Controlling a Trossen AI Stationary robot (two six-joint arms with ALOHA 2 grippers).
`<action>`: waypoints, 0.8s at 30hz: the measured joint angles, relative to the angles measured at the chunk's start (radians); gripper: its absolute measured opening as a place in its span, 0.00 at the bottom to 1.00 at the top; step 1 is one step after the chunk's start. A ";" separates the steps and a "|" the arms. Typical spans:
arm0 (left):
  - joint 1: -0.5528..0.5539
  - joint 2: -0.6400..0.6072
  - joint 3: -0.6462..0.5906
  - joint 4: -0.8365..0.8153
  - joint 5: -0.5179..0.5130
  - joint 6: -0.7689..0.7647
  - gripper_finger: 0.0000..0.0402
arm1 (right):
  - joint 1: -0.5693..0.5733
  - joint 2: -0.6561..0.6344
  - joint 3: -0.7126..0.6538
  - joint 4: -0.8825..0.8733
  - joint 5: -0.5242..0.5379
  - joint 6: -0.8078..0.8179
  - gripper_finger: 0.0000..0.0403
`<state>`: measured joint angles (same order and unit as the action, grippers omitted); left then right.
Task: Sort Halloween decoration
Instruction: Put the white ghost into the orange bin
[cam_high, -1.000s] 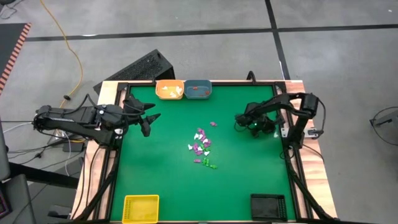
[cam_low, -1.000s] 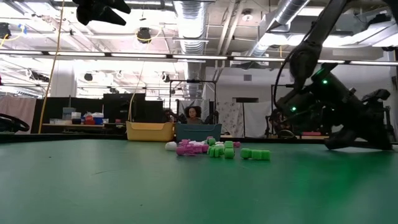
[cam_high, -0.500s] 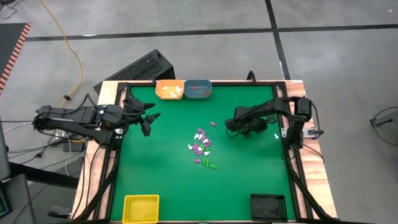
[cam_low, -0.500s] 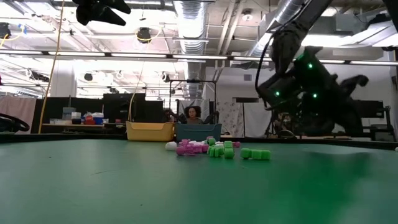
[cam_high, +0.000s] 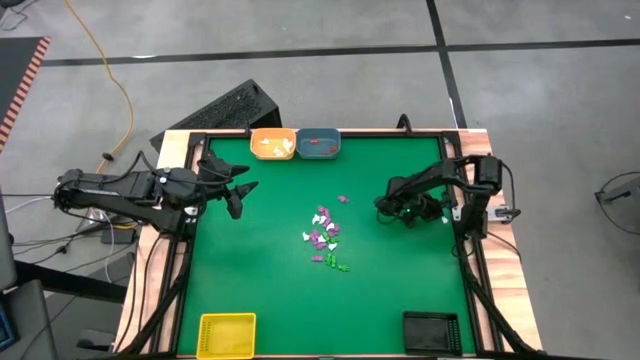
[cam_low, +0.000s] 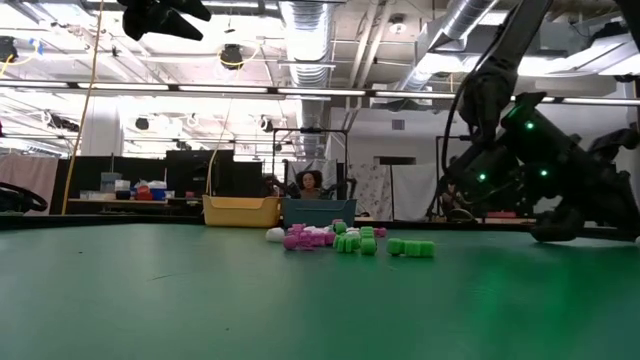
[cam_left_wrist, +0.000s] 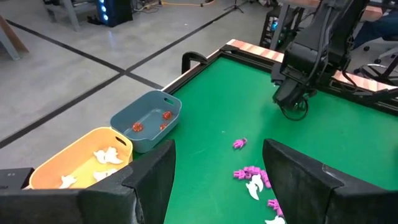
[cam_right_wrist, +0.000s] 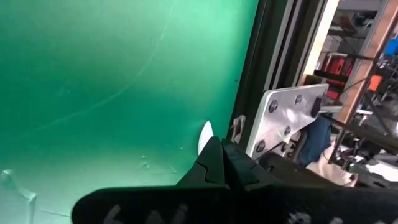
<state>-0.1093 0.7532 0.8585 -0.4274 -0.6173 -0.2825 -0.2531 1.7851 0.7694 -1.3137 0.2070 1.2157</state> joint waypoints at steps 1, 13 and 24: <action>0.000 0.000 0.000 0.000 0.000 0.000 0.58 | -0.002 -0.001 -0.003 0.003 0.000 0.004 0.00; 0.000 0.025 0.000 0.003 -0.032 -0.006 0.58 | -0.075 -0.001 -0.007 0.001 0.010 -0.001 0.00; 0.000 0.029 0.000 0.001 -0.024 -0.021 0.58 | -0.084 -0.002 -0.051 -0.002 0.000 0.000 0.00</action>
<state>-0.1096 0.7826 0.8585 -0.4264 -0.6416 -0.3036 -0.3372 1.7836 0.7180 -1.3161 0.2072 1.2156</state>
